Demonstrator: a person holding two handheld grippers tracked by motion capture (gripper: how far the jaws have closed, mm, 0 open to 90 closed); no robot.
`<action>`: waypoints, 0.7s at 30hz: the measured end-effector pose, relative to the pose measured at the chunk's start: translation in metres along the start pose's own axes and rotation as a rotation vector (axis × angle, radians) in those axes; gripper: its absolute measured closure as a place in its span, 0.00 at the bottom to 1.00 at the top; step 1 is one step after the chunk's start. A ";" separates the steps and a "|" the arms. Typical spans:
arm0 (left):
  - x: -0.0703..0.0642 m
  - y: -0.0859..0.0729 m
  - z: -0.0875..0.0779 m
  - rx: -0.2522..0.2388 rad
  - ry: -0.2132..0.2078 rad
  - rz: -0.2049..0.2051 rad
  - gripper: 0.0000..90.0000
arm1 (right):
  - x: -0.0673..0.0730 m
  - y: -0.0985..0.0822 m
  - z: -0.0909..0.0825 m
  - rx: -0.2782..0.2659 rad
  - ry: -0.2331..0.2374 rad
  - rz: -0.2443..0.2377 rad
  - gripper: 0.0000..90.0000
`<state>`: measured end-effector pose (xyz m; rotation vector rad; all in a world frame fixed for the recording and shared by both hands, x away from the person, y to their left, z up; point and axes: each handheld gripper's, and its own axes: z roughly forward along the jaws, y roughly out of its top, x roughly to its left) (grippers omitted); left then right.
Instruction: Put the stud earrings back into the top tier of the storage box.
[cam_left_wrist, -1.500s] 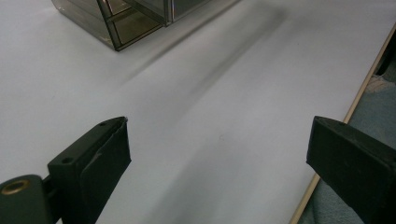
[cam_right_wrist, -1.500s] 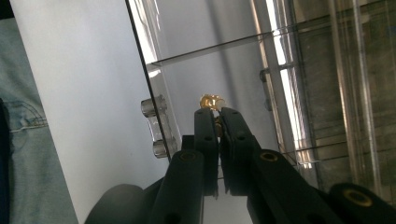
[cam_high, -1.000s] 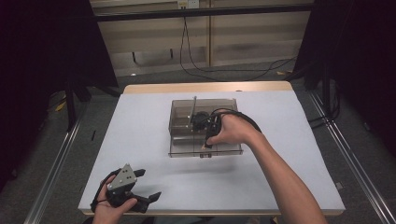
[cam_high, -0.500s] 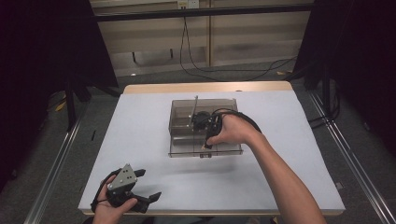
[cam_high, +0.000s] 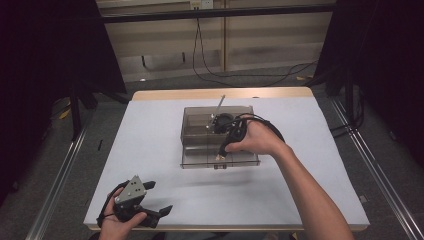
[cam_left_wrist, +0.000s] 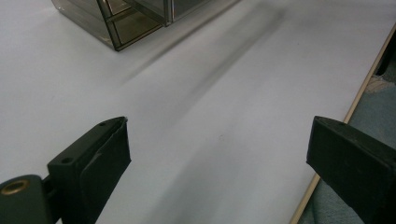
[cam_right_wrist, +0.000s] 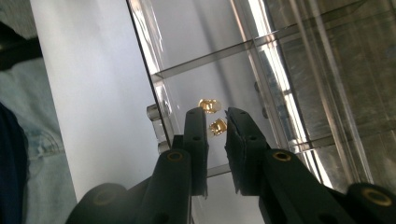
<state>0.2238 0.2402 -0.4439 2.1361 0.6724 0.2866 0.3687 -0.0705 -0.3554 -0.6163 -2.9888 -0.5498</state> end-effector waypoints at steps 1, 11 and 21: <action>0.000 0.000 0.000 0.003 0.004 -0.002 0.07 | 0.000 -0.002 -0.001 -0.015 0.006 0.003 0.88; 0.004 -0.001 0.000 -0.020 -0.012 -0.040 0.06 | -0.002 -0.028 -0.008 -0.225 -0.001 0.071 0.88; 0.004 -0.002 -0.002 -0.037 -0.022 -0.071 0.06 | -0.001 -0.059 -0.010 -0.380 -0.034 0.177 0.83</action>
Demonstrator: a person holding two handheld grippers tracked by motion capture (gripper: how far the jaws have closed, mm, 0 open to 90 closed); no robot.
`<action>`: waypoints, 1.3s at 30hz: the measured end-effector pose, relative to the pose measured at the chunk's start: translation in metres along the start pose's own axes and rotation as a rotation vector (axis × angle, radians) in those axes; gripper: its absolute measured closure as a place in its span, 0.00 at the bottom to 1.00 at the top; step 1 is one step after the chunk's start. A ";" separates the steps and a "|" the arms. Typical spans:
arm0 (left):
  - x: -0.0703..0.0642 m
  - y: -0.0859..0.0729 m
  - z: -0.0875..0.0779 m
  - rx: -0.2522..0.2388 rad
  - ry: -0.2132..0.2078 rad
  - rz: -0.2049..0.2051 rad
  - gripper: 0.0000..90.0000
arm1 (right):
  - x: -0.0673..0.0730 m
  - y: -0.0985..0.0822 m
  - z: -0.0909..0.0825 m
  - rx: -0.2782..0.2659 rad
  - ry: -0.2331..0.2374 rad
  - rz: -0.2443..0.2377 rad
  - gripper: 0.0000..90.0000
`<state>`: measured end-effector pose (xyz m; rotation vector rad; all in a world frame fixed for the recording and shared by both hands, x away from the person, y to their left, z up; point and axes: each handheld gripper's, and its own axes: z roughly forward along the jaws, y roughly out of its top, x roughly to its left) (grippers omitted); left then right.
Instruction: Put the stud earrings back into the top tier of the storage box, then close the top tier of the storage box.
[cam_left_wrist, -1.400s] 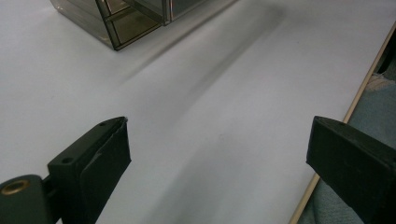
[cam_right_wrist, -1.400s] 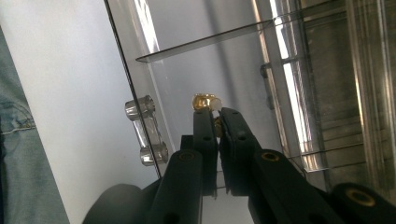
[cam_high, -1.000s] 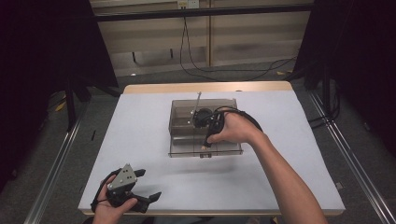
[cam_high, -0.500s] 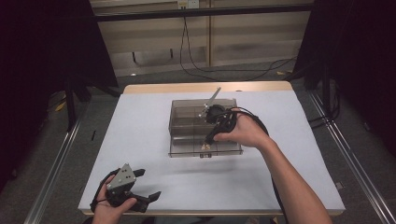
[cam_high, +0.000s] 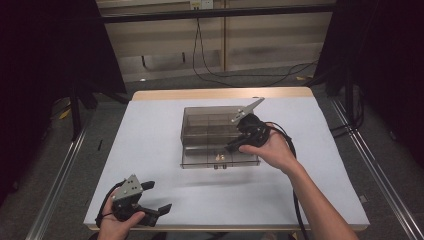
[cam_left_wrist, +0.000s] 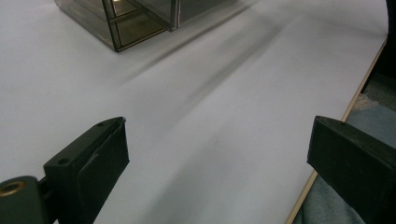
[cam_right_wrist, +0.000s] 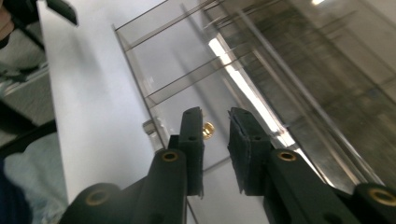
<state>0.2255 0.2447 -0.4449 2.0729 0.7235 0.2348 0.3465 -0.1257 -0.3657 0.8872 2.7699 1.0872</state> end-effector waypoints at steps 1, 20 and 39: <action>0.000 0.000 0.000 -0.001 -0.003 0.001 0.06 | -0.001 -0.003 -0.002 -0.019 -0.005 0.014 0.82; -0.001 0.002 0.001 -0.008 0.004 -0.018 0.06 | 0.001 -0.066 -0.033 -0.223 -0.054 0.131 0.60; -0.007 0.015 0.009 -0.010 -0.011 0.022 0.10 | 0.014 -0.128 -0.055 -0.281 -0.128 0.206 0.47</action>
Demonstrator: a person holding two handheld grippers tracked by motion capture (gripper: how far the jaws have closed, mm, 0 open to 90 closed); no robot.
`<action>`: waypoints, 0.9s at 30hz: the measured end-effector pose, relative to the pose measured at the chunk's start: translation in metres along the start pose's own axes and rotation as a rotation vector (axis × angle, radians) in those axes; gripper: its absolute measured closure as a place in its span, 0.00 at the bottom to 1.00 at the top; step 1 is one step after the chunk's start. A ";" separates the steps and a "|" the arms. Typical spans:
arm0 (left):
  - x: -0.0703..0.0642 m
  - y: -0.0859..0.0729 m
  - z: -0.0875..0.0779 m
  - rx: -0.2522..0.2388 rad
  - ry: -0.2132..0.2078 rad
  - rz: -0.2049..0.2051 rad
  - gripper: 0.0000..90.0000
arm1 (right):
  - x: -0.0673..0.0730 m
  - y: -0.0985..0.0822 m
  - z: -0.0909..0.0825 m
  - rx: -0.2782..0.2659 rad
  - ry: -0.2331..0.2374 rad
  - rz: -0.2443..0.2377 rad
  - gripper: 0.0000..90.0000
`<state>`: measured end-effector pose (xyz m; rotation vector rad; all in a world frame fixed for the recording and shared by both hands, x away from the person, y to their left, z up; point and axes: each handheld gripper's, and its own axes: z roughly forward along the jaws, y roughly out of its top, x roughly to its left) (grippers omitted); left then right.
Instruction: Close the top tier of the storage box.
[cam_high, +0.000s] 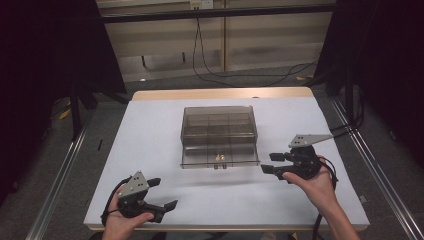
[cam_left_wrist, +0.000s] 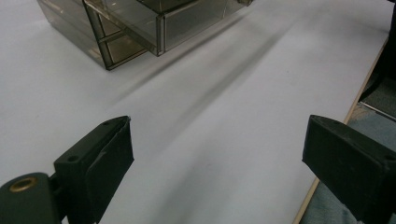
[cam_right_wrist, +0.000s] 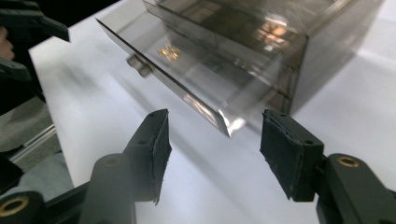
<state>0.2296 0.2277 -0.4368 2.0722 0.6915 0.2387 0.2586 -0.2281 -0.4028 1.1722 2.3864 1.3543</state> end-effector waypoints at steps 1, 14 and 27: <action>-0.001 0.001 0.000 -0.007 -0.009 0.008 0.10 | -0.001 -0.004 -0.001 -0.003 0.003 0.010 0.47; -0.011 0.014 0.006 -0.023 -0.012 0.035 0.16 | 0.005 -0.038 -0.007 0.015 -0.035 0.050 0.41; -0.018 0.035 0.030 -0.024 -0.067 0.079 0.40 | 0.019 -0.061 -0.015 0.008 -0.050 0.076 0.39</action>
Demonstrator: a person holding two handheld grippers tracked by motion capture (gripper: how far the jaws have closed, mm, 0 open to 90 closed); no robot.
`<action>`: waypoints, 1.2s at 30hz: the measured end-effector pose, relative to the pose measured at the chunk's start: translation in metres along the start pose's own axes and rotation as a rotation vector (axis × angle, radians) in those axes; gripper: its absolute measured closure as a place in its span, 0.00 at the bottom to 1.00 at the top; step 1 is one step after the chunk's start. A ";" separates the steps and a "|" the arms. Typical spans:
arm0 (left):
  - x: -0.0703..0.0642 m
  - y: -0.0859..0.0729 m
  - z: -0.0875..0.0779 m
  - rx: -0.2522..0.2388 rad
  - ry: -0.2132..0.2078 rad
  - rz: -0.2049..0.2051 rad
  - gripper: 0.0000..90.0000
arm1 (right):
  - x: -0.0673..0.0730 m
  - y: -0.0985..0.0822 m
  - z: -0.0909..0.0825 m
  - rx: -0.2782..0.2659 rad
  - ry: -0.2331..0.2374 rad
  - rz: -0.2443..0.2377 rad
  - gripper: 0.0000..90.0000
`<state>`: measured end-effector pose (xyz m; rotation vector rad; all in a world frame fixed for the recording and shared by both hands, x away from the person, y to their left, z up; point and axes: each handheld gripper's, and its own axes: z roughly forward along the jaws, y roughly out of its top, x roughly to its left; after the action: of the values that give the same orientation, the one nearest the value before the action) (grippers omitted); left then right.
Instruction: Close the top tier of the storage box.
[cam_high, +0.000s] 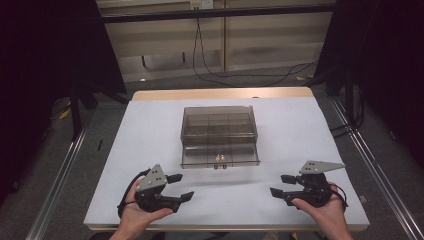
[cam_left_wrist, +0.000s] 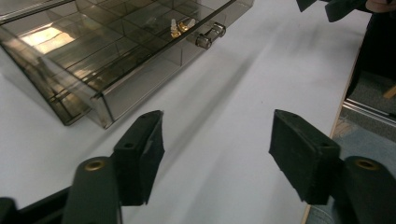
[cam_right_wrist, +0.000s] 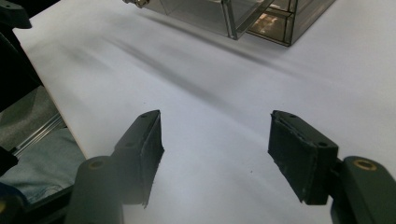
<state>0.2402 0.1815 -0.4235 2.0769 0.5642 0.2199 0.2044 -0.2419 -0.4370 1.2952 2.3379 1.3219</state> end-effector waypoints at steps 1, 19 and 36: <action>0.000 0.001 0.002 0.002 0.003 0.007 0.42 | 0.001 -0.002 0.000 -0.003 0.004 0.007 0.39; -0.009 0.030 0.035 0.004 -0.094 0.040 0.88 | 0.003 -0.015 0.005 0.010 -0.009 0.007 0.37; -0.023 0.051 0.076 0.084 -0.148 0.146 0.98 | 0.005 -0.017 0.004 0.007 -0.004 0.003 0.35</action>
<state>0.2641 0.0901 -0.4210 2.1965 0.3372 0.1269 0.1930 -0.2392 -0.4509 1.3026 2.3411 1.3121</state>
